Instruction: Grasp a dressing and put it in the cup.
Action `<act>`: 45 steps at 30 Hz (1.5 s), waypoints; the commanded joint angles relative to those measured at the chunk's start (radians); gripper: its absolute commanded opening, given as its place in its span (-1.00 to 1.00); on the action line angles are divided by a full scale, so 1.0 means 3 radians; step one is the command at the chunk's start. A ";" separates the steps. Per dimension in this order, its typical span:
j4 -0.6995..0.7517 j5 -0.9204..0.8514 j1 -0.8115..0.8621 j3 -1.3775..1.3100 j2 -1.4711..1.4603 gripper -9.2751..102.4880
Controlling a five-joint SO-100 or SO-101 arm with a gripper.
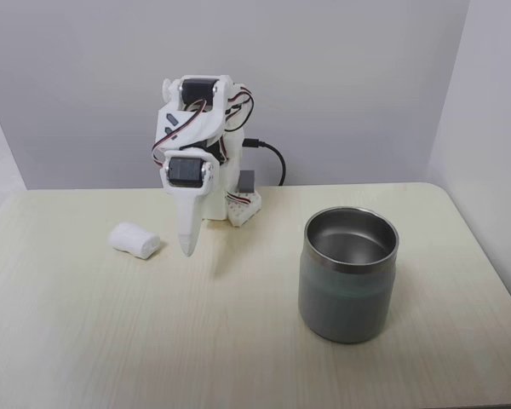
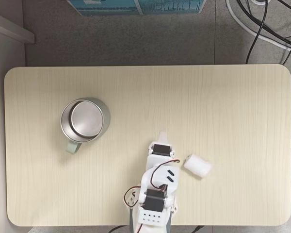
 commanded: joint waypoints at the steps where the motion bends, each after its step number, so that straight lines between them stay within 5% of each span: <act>1: -0.0077 -0.0199 -0.0164 -0.0005 0.0000 -0.84; 23: -0.0087 -0.0194 -0.0020 0.0092 0.0000 -0.84; 31: 0.0373 -0.0312 0.0358 0.1150 0.0138 -0.83; 45: 0.1519 -0.0946 0.1810 0.3579 0.2730 -0.46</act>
